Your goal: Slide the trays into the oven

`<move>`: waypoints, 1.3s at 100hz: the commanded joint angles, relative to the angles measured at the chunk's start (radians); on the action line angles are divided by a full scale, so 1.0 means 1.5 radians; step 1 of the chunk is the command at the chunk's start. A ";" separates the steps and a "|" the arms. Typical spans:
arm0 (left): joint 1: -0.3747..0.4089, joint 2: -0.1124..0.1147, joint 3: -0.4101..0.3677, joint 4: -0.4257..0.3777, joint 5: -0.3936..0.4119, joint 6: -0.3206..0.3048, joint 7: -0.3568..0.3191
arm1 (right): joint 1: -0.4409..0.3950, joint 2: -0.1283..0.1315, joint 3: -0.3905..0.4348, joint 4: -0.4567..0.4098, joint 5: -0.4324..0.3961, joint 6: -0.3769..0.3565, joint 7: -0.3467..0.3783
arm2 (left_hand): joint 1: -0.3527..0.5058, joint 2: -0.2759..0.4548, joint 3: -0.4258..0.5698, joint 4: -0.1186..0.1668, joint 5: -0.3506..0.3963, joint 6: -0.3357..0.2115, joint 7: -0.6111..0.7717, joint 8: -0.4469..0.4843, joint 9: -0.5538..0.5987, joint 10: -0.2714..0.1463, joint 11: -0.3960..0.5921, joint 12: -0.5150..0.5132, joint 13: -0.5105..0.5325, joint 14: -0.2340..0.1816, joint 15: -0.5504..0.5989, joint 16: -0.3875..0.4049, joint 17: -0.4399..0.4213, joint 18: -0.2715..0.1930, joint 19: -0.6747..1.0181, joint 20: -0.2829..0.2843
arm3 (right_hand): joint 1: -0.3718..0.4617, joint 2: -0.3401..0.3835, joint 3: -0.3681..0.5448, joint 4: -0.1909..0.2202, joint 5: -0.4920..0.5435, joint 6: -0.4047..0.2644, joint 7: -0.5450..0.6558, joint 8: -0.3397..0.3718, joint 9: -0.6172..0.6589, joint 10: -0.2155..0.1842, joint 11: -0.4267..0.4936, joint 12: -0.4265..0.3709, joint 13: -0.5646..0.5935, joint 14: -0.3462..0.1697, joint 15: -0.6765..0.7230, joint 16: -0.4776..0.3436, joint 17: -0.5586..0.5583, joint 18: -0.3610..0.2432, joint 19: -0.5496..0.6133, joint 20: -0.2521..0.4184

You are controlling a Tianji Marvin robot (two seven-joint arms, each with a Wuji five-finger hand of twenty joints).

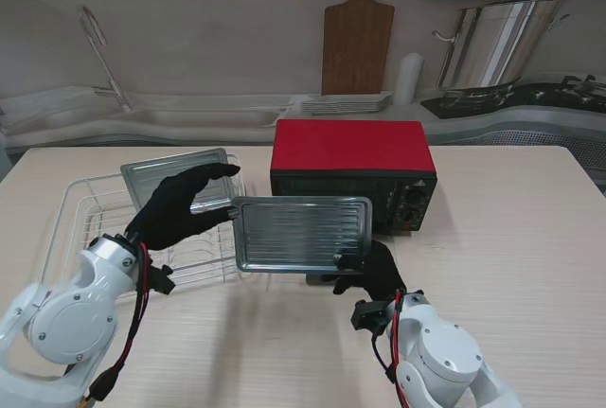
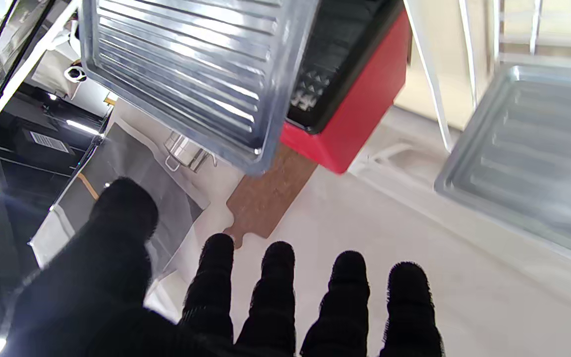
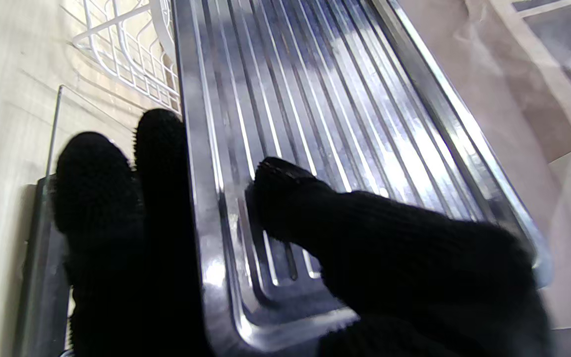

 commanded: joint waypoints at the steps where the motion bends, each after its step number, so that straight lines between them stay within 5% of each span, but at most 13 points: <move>1: 0.009 -0.009 0.001 0.019 0.008 -0.030 0.023 | 0.005 -0.008 0.005 -0.005 0.010 0.008 0.009 | -0.018 0.034 -0.034 0.006 0.006 -0.030 -0.018 -0.022 -0.019 -0.011 -0.026 -0.021 -0.016 -0.028 -0.029 -0.017 -0.008 -0.019 -0.055 0.001 | 0.041 0.017 0.042 -0.006 0.035 -0.016 0.070 0.014 0.014 0.011 0.018 0.000 0.040 0.027 0.019 -0.007 0.025 -0.018 0.027 -0.012; 9: 0.010 -0.015 0.007 0.043 0.024 -0.061 0.061 | 0.008 -0.011 0.012 -0.007 0.029 0.035 0.004 | -0.017 0.040 -0.041 0.008 0.033 -0.035 -0.025 -0.040 0.005 -0.004 -0.030 -0.030 -0.007 -0.026 -0.030 -0.023 -0.002 -0.019 -0.098 -0.006 | 0.039 0.020 0.039 -0.006 0.026 -0.011 0.066 0.010 0.008 0.014 0.017 0.000 0.036 0.027 0.017 -0.009 0.022 -0.019 0.026 -0.015; 43: 0.012 -0.012 0.020 0.100 0.155 -0.116 0.122 | 0.026 -0.024 0.043 -0.009 0.100 0.127 -0.025 | -0.024 0.058 -0.067 0.011 0.012 -0.041 -0.043 -0.068 -0.017 -0.019 -0.042 -0.048 -0.045 -0.060 -0.061 -0.055 0.006 -0.034 -0.200 -0.008 | 0.030 0.048 0.002 -0.005 -0.025 0.016 0.065 -0.021 -0.026 0.027 0.006 0.002 0.003 0.031 -0.018 -0.023 -0.010 -0.012 -0.003 -0.036; 87: -0.007 -0.006 0.065 0.166 0.216 -0.122 0.148 | 0.074 -0.041 0.067 0.027 0.180 0.214 -0.056 | -0.026 0.075 -0.083 0.014 -0.014 -0.051 -0.043 -0.069 -0.050 -0.036 -0.054 -0.055 -0.065 -0.076 -0.065 -0.065 -0.004 -0.053 -0.233 -0.012 | 0.032 0.051 -0.006 -0.006 -0.030 0.026 0.083 -0.039 -0.025 0.033 0.006 0.004 0.005 0.033 -0.028 -0.023 -0.012 -0.002 -0.009 -0.040; 105: -0.024 -0.006 0.081 0.199 0.237 -0.173 0.182 | 0.072 -0.044 0.080 0.036 0.215 0.233 -0.067 | -0.023 0.072 -0.085 0.015 -0.005 -0.053 -0.035 -0.067 -0.046 -0.041 -0.049 -0.053 -0.065 -0.080 -0.065 -0.068 -0.002 -0.055 -0.239 -0.014 | 0.033 0.054 -0.007 -0.006 -0.031 0.026 0.090 -0.040 -0.027 0.034 0.010 0.007 0.004 0.034 -0.024 -0.020 -0.012 -0.002 -0.009 -0.040; 130: -0.054 0.004 0.104 0.195 0.291 -0.203 0.165 | 0.063 -0.045 0.101 0.039 0.239 0.246 -0.071 | -0.019 0.076 -0.085 0.016 -0.001 -0.053 -0.036 -0.068 -0.033 -0.041 -0.045 -0.053 -0.063 -0.081 -0.063 -0.072 0.003 -0.052 -0.245 -0.020 | 0.033 0.053 -0.009 -0.007 -0.032 0.027 0.094 -0.042 -0.025 0.035 0.013 0.005 0.007 0.034 -0.023 -0.019 -0.008 -0.002 -0.005 -0.040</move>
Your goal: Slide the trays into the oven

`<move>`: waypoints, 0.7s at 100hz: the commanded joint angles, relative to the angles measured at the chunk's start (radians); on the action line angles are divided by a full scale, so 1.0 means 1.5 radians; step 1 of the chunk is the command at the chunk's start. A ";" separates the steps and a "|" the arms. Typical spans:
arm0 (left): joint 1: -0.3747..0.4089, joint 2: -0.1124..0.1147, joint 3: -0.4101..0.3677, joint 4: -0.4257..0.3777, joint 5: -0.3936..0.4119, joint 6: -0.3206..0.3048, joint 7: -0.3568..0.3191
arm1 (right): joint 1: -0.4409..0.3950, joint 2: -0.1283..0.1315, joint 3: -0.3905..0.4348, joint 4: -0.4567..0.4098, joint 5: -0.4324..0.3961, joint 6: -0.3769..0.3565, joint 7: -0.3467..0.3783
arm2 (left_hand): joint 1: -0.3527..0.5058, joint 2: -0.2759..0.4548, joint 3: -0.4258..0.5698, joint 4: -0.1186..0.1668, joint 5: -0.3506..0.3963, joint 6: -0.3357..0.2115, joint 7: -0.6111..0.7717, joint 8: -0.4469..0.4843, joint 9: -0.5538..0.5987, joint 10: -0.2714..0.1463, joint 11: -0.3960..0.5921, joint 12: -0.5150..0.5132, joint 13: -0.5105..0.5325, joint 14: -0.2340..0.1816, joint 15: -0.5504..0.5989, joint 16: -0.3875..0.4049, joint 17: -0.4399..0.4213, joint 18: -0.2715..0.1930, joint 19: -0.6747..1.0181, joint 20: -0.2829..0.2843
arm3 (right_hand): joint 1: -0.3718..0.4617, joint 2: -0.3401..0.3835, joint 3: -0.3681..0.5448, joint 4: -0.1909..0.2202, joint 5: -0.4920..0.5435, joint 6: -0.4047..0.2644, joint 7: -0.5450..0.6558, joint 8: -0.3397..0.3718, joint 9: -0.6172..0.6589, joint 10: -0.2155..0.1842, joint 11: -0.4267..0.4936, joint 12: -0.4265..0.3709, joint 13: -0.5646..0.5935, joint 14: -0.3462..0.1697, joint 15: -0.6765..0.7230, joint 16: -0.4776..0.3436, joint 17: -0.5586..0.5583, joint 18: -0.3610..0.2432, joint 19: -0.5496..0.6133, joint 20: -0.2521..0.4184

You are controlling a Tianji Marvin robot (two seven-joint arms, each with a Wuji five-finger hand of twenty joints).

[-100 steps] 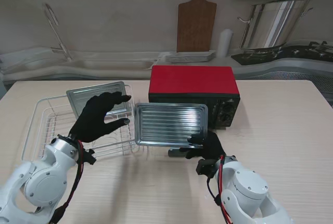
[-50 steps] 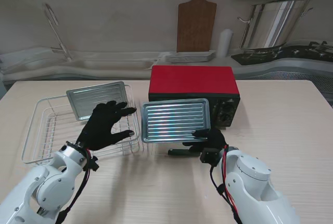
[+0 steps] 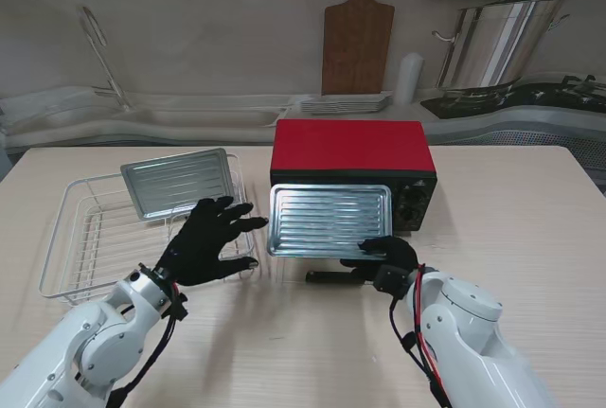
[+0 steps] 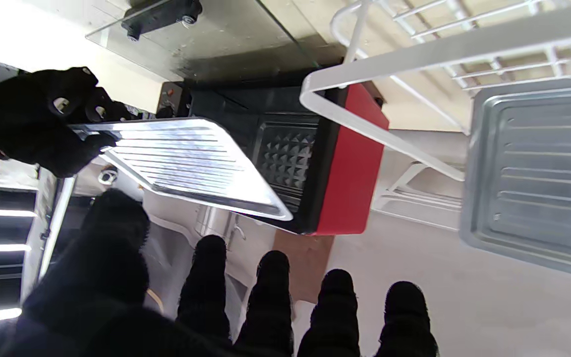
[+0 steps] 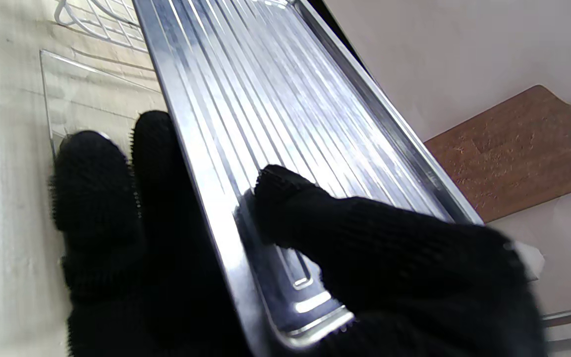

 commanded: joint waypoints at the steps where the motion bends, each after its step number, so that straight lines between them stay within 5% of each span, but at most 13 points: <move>1: -0.016 -0.001 0.009 -0.005 -0.003 -0.014 -0.008 | -0.008 -0.005 0.003 0.002 0.002 0.002 0.010 | -0.011 0.028 -0.022 0.016 -0.015 -0.014 -0.002 -0.011 -0.003 -0.015 -0.001 -0.012 -0.012 -0.018 -0.010 -0.011 -0.007 -0.017 -0.036 -0.013 | 0.034 0.018 -0.006 -0.007 0.013 -0.039 0.072 0.002 -0.003 0.012 0.014 0.005 0.010 0.023 0.001 -0.004 0.009 -0.015 0.003 -0.010; 42: -0.083 -0.001 0.043 0.034 -0.009 -0.021 -0.011 | 0.026 -0.015 0.026 0.032 0.074 0.066 -0.018 | -0.008 0.031 -0.025 0.019 -0.018 -0.013 -0.006 -0.010 -0.007 -0.013 0.014 -0.013 -0.015 -0.022 -0.002 -0.014 -0.003 -0.017 -0.038 -0.019 | 0.034 0.019 -0.006 -0.006 0.011 -0.035 0.075 -0.001 -0.002 0.017 0.016 0.005 0.015 0.027 0.001 -0.005 0.015 -0.012 0.004 -0.013; 70: -0.095 -0.002 0.047 0.040 -0.001 -0.011 0.001 | 0.064 -0.024 0.021 0.075 0.068 0.092 -0.027 | -0.008 0.030 -0.025 0.019 -0.014 -0.013 -0.006 -0.010 -0.007 -0.011 0.014 -0.016 -0.002 -0.013 0.007 -0.011 -0.005 -0.016 -0.038 -0.021 | 0.034 0.024 -0.009 -0.004 0.010 -0.036 0.074 -0.001 -0.003 0.017 0.021 0.007 0.017 0.026 0.004 -0.004 0.015 -0.012 0.005 -0.015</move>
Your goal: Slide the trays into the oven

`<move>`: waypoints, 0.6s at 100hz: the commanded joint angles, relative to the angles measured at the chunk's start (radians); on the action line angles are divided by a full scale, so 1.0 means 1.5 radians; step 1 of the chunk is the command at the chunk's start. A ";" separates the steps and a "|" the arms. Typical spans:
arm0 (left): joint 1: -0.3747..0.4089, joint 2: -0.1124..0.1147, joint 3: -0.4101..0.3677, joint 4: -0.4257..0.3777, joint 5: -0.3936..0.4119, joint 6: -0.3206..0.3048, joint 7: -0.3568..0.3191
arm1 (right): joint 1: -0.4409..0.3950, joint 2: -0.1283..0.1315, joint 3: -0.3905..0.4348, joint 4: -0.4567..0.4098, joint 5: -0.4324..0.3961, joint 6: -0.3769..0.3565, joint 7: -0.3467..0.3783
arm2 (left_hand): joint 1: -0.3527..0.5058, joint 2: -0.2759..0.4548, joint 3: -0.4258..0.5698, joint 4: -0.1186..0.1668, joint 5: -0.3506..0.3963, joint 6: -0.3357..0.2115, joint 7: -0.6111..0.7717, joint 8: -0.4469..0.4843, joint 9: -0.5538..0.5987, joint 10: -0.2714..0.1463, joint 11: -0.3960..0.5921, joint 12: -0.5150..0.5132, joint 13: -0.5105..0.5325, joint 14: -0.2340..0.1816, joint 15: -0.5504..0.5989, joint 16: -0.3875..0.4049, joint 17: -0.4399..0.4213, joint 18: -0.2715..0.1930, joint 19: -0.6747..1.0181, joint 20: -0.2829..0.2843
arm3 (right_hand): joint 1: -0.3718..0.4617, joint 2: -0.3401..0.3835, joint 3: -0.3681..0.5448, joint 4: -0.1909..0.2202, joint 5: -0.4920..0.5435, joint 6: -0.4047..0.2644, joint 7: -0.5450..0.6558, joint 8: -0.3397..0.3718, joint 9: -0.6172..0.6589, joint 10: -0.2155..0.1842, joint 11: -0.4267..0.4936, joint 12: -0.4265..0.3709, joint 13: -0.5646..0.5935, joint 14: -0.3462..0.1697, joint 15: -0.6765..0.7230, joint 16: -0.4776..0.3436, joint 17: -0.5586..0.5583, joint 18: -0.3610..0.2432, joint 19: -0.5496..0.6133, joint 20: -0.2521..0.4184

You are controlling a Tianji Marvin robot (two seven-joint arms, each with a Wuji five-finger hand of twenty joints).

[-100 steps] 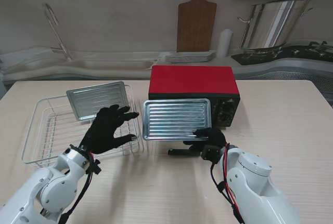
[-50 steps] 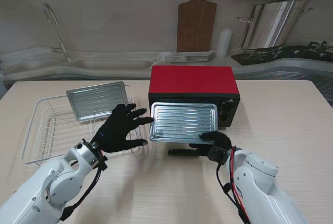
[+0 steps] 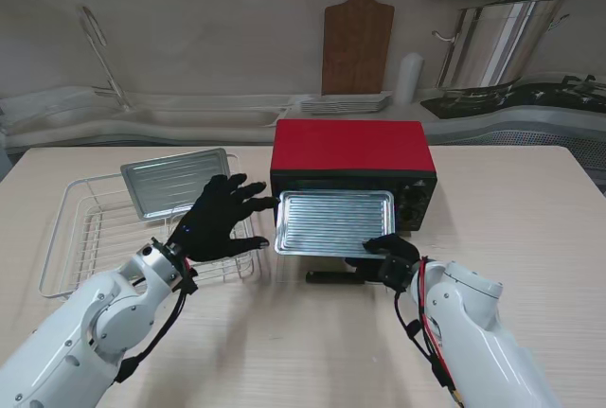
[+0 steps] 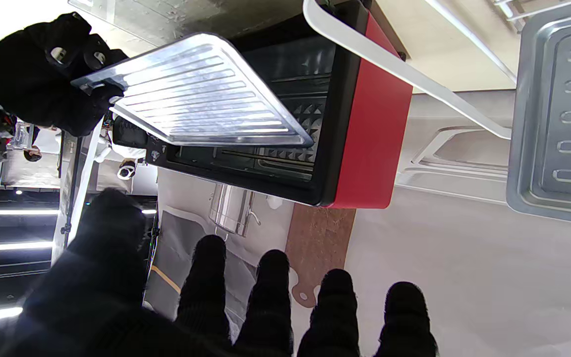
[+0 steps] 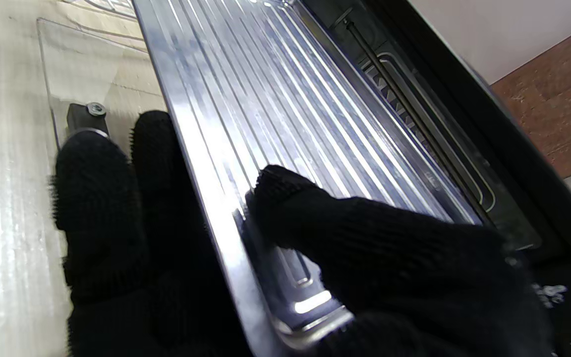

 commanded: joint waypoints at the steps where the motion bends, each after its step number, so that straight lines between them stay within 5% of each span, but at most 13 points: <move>1: 0.000 -0.004 0.000 -0.004 0.000 0.003 -0.010 | 0.006 -0.010 -0.002 0.006 0.006 0.004 0.007 | -0.007 0.030 -0.014 0.019 -0.014 -0.012 -0.006 -0.010 -0.007 -0.011 0.004 -0.016 -0.002 -0.013 0.006 -0.004 -0.008 -0.016 -0.031 -0.013 | 0.034 0.022 -0.009 -0.004 0.011 -0.038 0.074 0.000 -0.004 0.014 0.020 0.007 0.017 0.025 0.004 -0.004 0.014 -0.012 0.005 -0.008; 60: -0.014 -0.003 0.012 -0.002 0.001 0.007 -0.019 | 0.029 -0.016 0.023 0.026 0.053 0.066 -0.009 | -0.009 0.028 -0.013 0.018 -0.013 -0.012 -0.006 -0.011 -0.007 -0.012 0.004 -0.016 -0.005 -0.015 0.012 -0.004 -0.009 -0.019 -0.035 -0.019 | 0.036 0.017 -0.007 -0.002 0.007 -0.027 0.075 0.002 -0.001 0.025 0.029 0.006 0.023 0.033 0.016 -0.001 0.021 -0.003 0.013 -0.008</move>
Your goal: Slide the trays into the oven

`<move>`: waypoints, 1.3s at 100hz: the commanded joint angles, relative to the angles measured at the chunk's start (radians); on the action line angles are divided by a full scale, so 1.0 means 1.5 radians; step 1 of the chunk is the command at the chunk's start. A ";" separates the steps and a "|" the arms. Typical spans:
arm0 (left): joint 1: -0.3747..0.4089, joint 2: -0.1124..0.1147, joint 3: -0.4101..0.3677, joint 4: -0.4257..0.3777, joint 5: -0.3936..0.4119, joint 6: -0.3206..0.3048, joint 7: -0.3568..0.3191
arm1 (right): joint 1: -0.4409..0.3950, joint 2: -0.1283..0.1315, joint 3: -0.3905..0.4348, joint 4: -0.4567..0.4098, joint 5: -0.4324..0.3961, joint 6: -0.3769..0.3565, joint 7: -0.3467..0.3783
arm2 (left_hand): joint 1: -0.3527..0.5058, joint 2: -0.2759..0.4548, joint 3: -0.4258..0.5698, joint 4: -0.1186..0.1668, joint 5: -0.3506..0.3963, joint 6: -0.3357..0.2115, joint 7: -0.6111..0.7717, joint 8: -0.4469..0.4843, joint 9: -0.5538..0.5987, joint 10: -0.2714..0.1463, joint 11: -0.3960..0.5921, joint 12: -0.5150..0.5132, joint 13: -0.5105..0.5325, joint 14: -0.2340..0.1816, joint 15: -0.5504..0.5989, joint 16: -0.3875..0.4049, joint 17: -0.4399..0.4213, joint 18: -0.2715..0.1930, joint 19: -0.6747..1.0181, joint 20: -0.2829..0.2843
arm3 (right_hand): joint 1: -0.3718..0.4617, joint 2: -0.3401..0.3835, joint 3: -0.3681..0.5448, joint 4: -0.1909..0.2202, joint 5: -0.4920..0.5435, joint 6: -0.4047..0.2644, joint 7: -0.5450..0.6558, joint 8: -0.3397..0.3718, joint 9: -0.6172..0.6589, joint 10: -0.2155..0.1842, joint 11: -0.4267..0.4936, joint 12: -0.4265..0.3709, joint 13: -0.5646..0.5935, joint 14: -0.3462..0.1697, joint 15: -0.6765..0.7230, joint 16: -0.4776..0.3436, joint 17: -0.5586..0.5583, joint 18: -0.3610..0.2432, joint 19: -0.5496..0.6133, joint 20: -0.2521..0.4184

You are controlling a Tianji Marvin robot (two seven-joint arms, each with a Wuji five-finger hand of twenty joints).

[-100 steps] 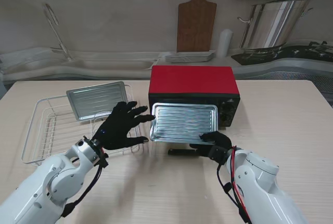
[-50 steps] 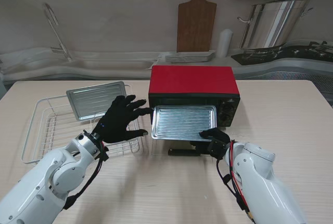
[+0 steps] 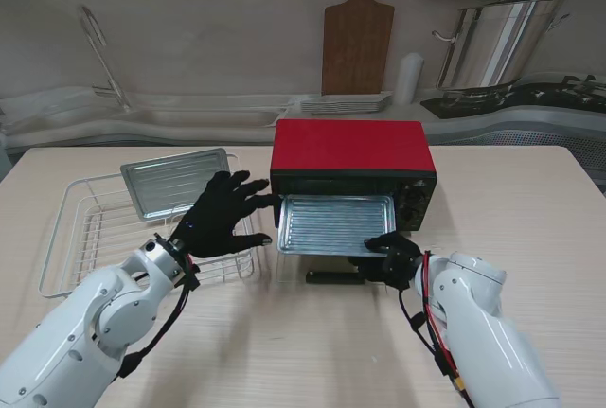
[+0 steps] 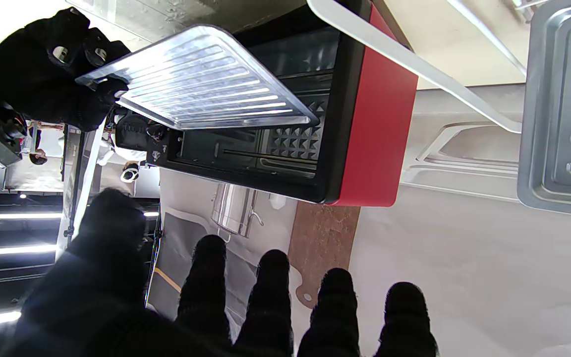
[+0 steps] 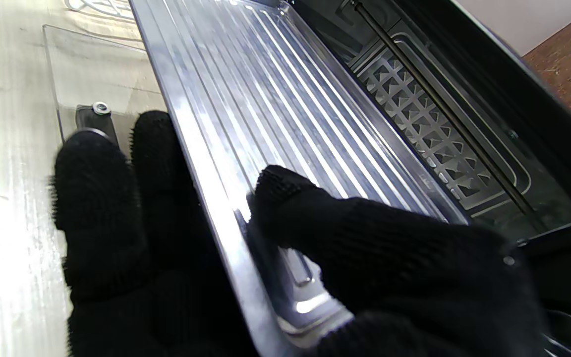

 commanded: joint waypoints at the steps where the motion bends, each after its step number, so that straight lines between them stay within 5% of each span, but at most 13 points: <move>1: 0.001 -0.003 0.002 -0.005 0.000 0.004 -0.011 | -0.001 -0.007 0.000 -0.005 0.006 -0.001 0.006 | -0.009 0.029 -0.012 0.018 -0.014 -0.012 -0.007 -0.011 -0.007 -0.012 0.004 -0.016 -0.005 -0.014 0.004 -0.004 -0.009 -0.019 -0.035 -0.011 | 0.036 0.011 0.000 -0.002 0.018 -0.035 0.067 0.002 0.000 0.017 0.014 0.003 0.023 0.032 0.015 0.006 0.021 -0.004 0.013 -0.008; 40: 0.002 0.000 -0.001 -0.010 0.020 -0.006 -0.011 | 0.012 -0.012 0.011 -0.003 0.023 0.039 -0.009 | -0.011 0.029 -0.012 0.018 -0.014 -0.014 -0.006 -0.010 -0.006 -0.013 0.004 -0.016 -0.005 -0.017 0.005 -0.006 -0.009 -0.018 -0.034 -0.013 | 0.037 0.001 0.005 -0.001 0.017 -0.021 0.062 -0.008 0.013 0.028 0.009 -0.004 0.038 0.039 0.018 0.003 0.036 0.009 0.018 -0.012; 83: -0.009 0.002 0.001 0.001 -0.030 0.005 -0.071 | 0.017 -0.015 0.010 0.001 0.067 0.060 -0.048 | -0.012 0.033 -0.015 0.018 -0.023 -0.017 -0.011 -0.012 -0.015 -0.018 -0.002 -0.022 -0.020 -0.028 -0.009 -0.016 -0.016 -0.029 -0.042 -0.021 | 0.036 0.005 0.003 -0.001 0.015 -0.021 0.063 -0.011 0.011 0.025 0.009 -0.002 0.036 0.038 0.016 -0.001 0.037 0.009 0.020 -0.019; 130: -0.017 0.001 0.007 0.014 -0.039 -0.004 -0.065 | 0.016 -0.017 0.010 0.006 0.069 0.074 -0.047 | -0.009 0.034 -0.020 0.020 -0.023 -0.015 -0.011 -0.011 -0.015 -0.015 0.001 -0.023 -0.011 -0.023 -0.004 -0.017 -0.017 -0.028 -0.042 -0.026 | 0.037 0.005 0.003 0.000 0.015 -0.023 0.066 -0.008 0.012 0.026 0.014 -0.001 0.040 0.035 0.023 0.000 0.039 0.006 0.025 -0.022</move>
